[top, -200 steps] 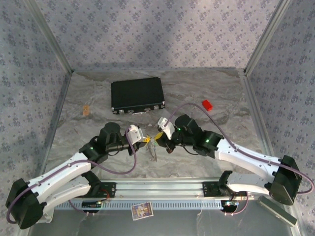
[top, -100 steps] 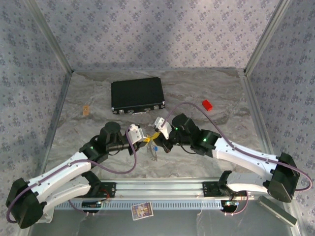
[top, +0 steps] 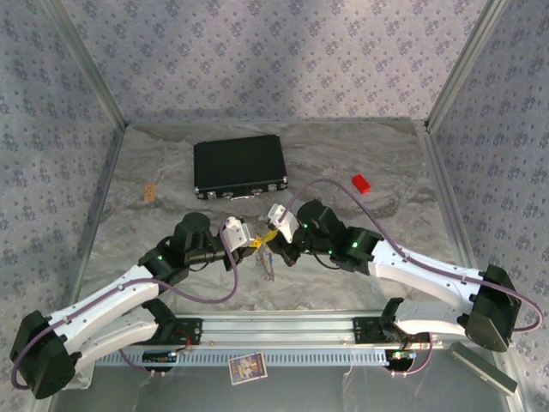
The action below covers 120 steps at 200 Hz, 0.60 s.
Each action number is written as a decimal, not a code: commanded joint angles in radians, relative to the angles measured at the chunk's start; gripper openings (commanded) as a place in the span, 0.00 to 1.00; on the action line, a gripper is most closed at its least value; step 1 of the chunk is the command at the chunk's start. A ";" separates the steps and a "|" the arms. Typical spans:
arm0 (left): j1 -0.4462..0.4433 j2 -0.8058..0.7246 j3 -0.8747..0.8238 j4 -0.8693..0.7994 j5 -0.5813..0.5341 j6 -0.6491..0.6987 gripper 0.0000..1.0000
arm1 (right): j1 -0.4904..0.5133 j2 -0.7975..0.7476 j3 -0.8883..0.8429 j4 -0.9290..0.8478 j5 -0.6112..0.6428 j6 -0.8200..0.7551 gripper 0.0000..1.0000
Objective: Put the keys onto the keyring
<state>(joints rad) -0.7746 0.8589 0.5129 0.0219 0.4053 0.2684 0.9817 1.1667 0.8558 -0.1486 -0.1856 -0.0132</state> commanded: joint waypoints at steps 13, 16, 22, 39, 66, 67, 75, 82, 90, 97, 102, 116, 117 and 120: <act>-0.008 -0.010 0.038 0.001 0.025 0.013 0.00 | -0.003 -0.018 0.014 0.035 0.084 0.041 0.00; -0.009 -0.010 0.038 0.000 0.024 0.015 0.00 | -0.003 -0.020 0.014 0.037 0.085 0.045 0.00; -0.009 -0.009 0.038 0.000 0.023 0.018 0.00 | -0.004 -0.023 0.010 0.040 0.088 0.052 0.00; -0.012 -0.009 0.038 -0.002 0.018 0.023 0.00 | -0.005 -0.026 0.005 0.033 0.104 0.061 0.00; -0.016 -0.011 0.038 -0.002 0.010 0.028 0.00 | -0.008 -0.023 0.006 0.023 0.123 0.065 0.00; -0.016 -0.011 0.038 -0.002 0.010 0.028 0.00 | -0.009 -0.023 0.005 0.023 0.124 0.065 0.00; -0.017 -0.012 0.039 -0.002 0.009 0.029 0.00 | -0.008 -0.020 0.007 0.020 0.126 0.065 0.00; -0.018 -0.012 0.039 -0.001 0.008 0.031 0.00 | -0.008 -0.017 0.008 0.018 0.127 0.064 0.00; -0.018 -0.014 0.037 0.002 0.008 0.031 0.00 | -0.009 -0.012 0.009 0.013 0.126 0.063 0.00; -0.018 -0.015 0.038 0.005 0.008 0.031 0.00 | -0.009 -0.008 0.012 0.011 0.122 0.061 0.00; -0.018 -0.014 0.038 0.007 0.008 0.031 0.00 | -0.009 -0.005 0.014 0.010 0.117 0.061 0.00; -0.020 -0.013 0.038 0.013 0.010 0.028 0.00 | -0.006 0.003 0.017 0.007 0.104 0.060 0.00; -0.020 -0.013 0.038 0.013 0.010 0.028 0.00 | -0.006 0.003 0.018 0.007 0.102 0.059 0.00; -0.020 -0.013 0.038 0.014 0.010 0.028 0.00 | -0.006 0.006 0.020 0.006 0.099 0.059 0.00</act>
<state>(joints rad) -0.7803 0.8589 0.5137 0.0212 0.3759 0.2798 0.9825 1.1595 0.8555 -0.1436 -0.1291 0.0368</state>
